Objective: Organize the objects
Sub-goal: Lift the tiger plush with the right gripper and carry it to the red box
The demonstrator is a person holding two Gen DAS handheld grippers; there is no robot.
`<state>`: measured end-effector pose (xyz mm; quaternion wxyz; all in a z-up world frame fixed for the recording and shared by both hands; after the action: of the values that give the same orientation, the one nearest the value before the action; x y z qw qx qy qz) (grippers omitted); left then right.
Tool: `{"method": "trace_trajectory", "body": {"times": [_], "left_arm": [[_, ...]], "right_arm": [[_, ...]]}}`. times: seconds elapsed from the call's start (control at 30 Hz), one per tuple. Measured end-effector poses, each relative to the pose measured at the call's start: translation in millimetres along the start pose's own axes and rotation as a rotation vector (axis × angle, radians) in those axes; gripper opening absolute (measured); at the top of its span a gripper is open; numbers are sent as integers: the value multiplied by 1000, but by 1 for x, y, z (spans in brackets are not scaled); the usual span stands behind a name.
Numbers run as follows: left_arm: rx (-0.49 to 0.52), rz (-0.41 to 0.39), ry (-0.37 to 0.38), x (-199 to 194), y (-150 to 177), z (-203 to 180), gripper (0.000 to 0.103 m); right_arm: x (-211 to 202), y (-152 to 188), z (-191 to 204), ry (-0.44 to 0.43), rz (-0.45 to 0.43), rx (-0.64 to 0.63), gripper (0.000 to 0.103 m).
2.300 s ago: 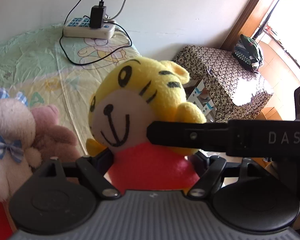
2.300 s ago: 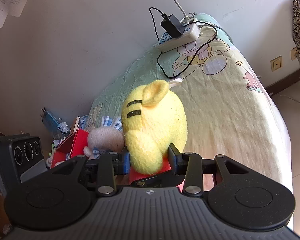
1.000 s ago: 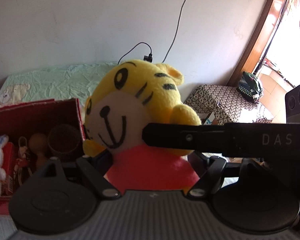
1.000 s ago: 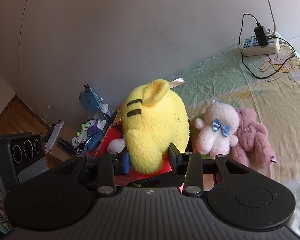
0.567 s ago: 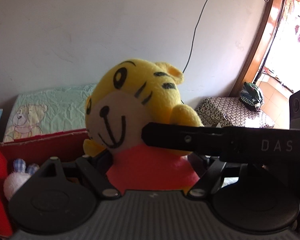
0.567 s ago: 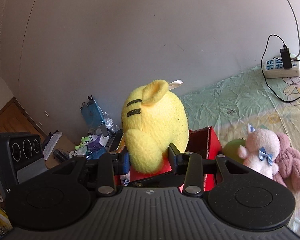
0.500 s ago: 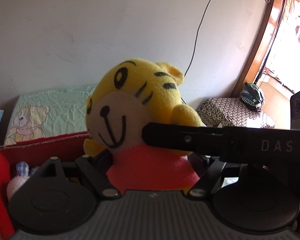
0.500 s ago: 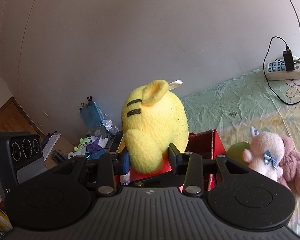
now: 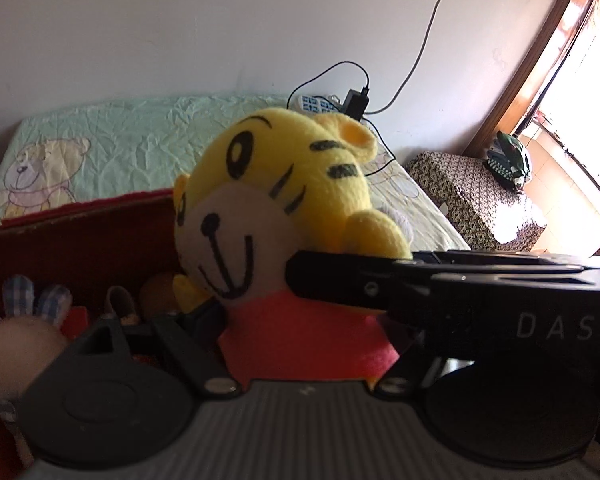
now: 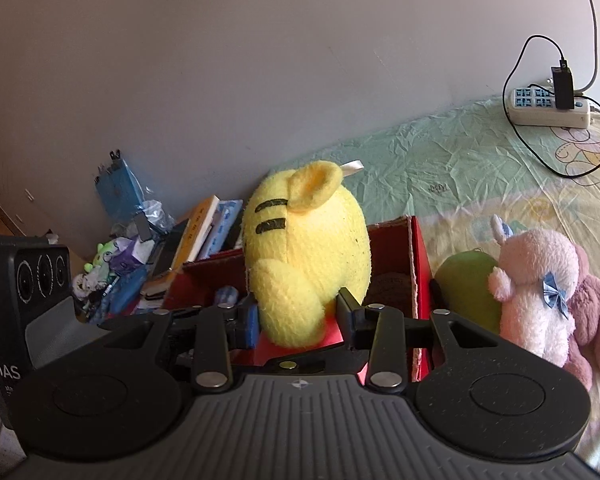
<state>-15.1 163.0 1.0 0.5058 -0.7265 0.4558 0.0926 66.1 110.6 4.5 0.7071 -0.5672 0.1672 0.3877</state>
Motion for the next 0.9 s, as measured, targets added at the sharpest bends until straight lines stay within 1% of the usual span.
{"method": "trace_trajectory", "body": {"times": [0.03, 0.17, 0.27, 0.37, 0.57, 0.67, 0.77, 0.83, 0.9], "left_arm": [[4, 27, 40, 5, 3, -1, 77], [-9, 65, 57, 15, 15, 5, 77], [-25, 101, 62, 25, 24, 12, 77], [-15, 110, 54, 30, 28, 15, 77], [4, 119, 49, 39, 27, 17, 79], [20, 137, 42, 41, 28, 16, 84], [46, 147, 29, 42, 29, 15, 86], [43, 151, 27, 42, 29, 15, 87], [32, 166, 22, 44, 29, 16, 87]], "right_arm": [[2, 2, -1, 14, 8, -7, 41], [15, 9, -3, 65, 37, -34, 41], [28, 16, -6, 112, 77, -45, 41], [35, 21, -11, 125, 91, -27, 41], [38, 19, -16, 120, 79, -4, 43], [38, 20, -16, 112, 66, 5, 44], [34, 19, -16, 102, 58, 21, 47], [29, 18, -16, 107, 46, 29, 51], [24, 16, -19, 121, 21, 36, 52]]}}
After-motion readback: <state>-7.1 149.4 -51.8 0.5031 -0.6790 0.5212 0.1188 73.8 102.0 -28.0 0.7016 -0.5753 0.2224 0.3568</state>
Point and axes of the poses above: each gripper's, at about its wrist camera, not at the fingertips, and x roughly the way its jaws point, z to its left, y to its underside, the point moved 10 cm from there along x, roughly the way its jaws point, and after that the axes turned 14 degrees about y, right-handed, at the moved point
